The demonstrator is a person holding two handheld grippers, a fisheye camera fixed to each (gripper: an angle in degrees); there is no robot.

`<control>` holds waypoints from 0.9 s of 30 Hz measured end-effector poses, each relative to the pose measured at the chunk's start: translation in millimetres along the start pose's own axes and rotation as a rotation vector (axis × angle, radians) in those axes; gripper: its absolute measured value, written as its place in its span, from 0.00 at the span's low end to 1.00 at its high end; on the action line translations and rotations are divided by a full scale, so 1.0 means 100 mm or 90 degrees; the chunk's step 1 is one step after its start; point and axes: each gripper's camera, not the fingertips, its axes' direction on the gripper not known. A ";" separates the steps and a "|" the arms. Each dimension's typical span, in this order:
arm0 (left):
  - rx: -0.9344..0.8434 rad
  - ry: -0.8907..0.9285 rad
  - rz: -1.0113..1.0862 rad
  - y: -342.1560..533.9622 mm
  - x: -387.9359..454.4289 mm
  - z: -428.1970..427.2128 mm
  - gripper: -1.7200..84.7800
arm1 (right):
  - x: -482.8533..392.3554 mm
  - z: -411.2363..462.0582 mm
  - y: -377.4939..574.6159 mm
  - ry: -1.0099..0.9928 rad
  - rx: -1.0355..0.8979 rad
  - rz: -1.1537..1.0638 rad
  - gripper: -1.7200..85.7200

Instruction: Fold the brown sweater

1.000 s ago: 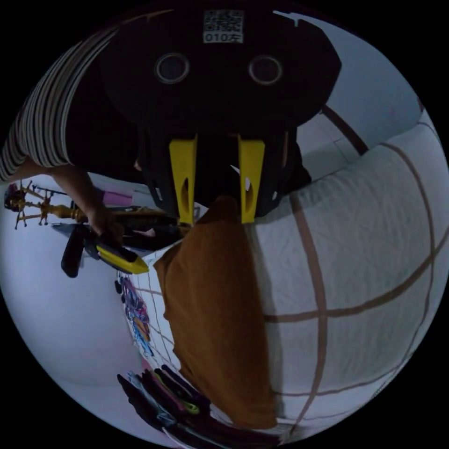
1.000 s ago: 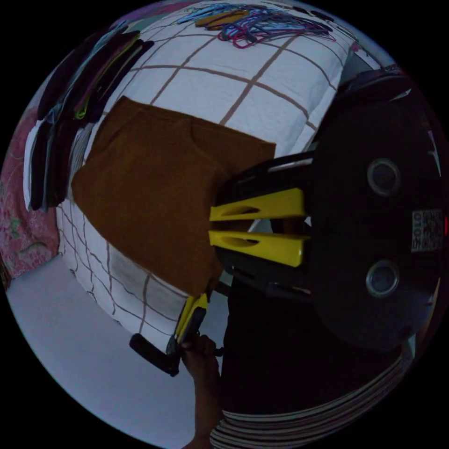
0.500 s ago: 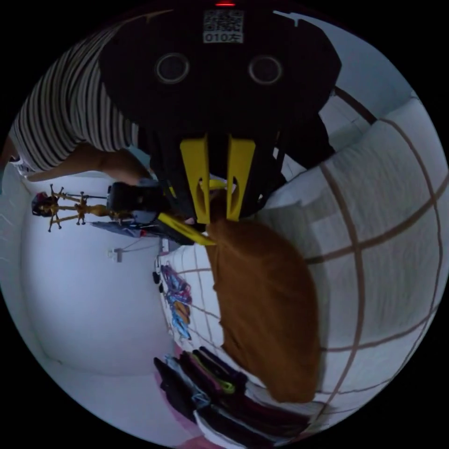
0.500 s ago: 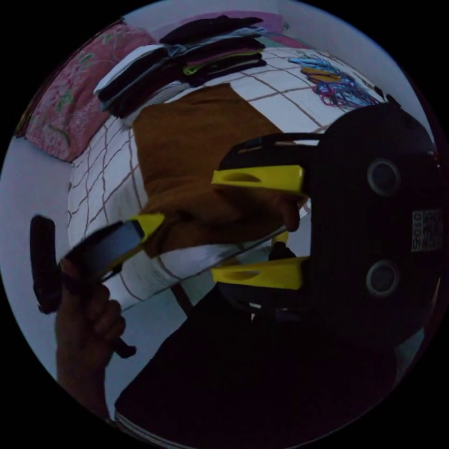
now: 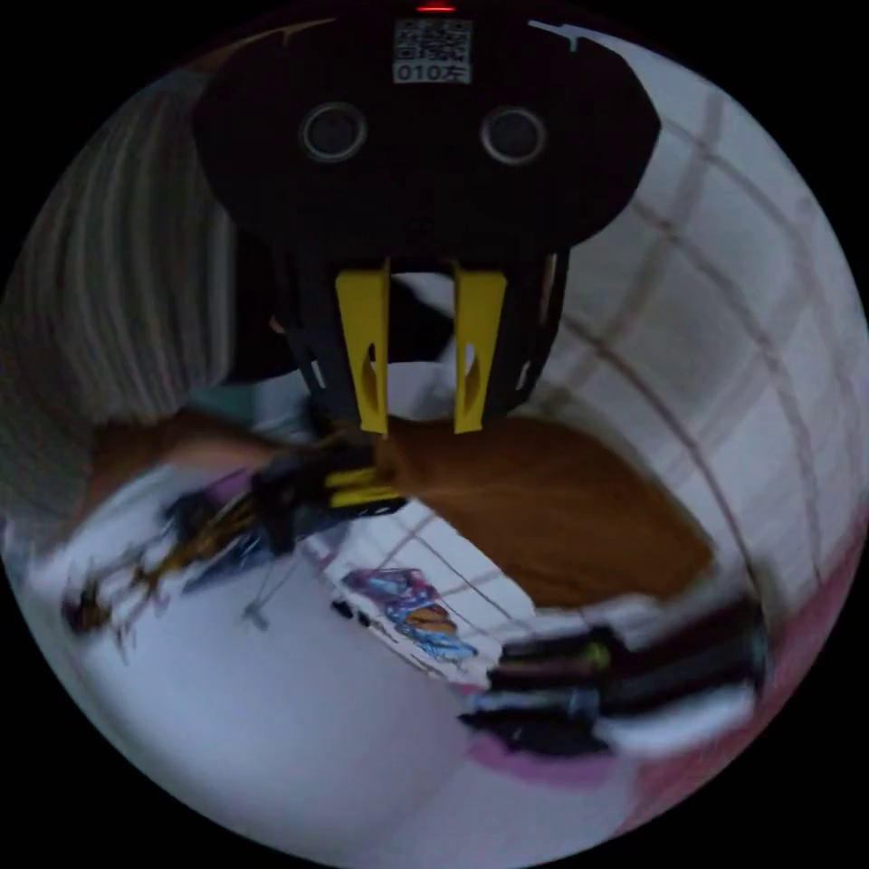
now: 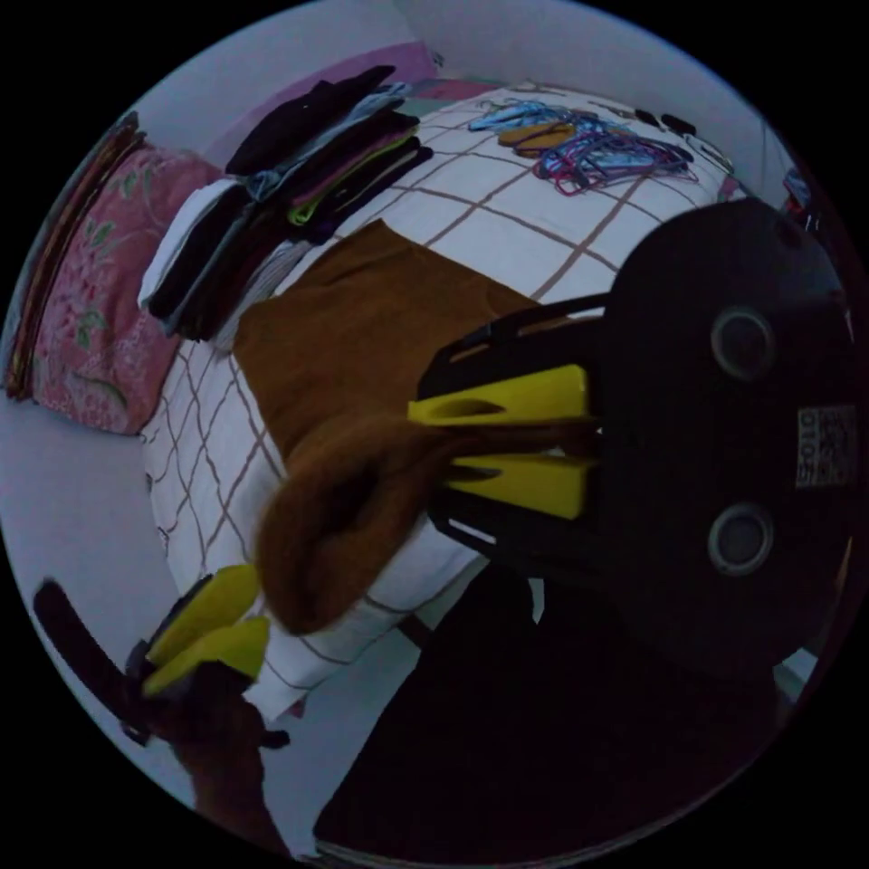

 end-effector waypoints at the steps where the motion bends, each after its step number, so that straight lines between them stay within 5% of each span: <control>1: 0.009 -0.116 0.075 0.08 0.18 -0.08 0.17 | -0.02 -0.04 0.02 -0.016 0.001 0.013 0.07; 4: -0.010 -0.330 0.225 0.22 0.53 -0.04 0.19 | -0.07 -0.09 0.04 -0.037 -0.007 0.027 0.06; 10: -0.060 -0.433 0.436 0.25 1.00 0.48 0.21 | -0.20 -0.19 -0.04 -0.064 -0.027 0.001 0.06; 17: -0.040 -0.423 0.547 0.06 1.56 0.77 0.11 | -0.47 -0.28 -0.08 -0.061 -0.025 -0.056 0.07; 27: -0.097 -0.299 0.441 -0.23 1.74 0.66 0.02 | -0.99 -0.19 0.18 0.071 -0.021 -0.086 0.20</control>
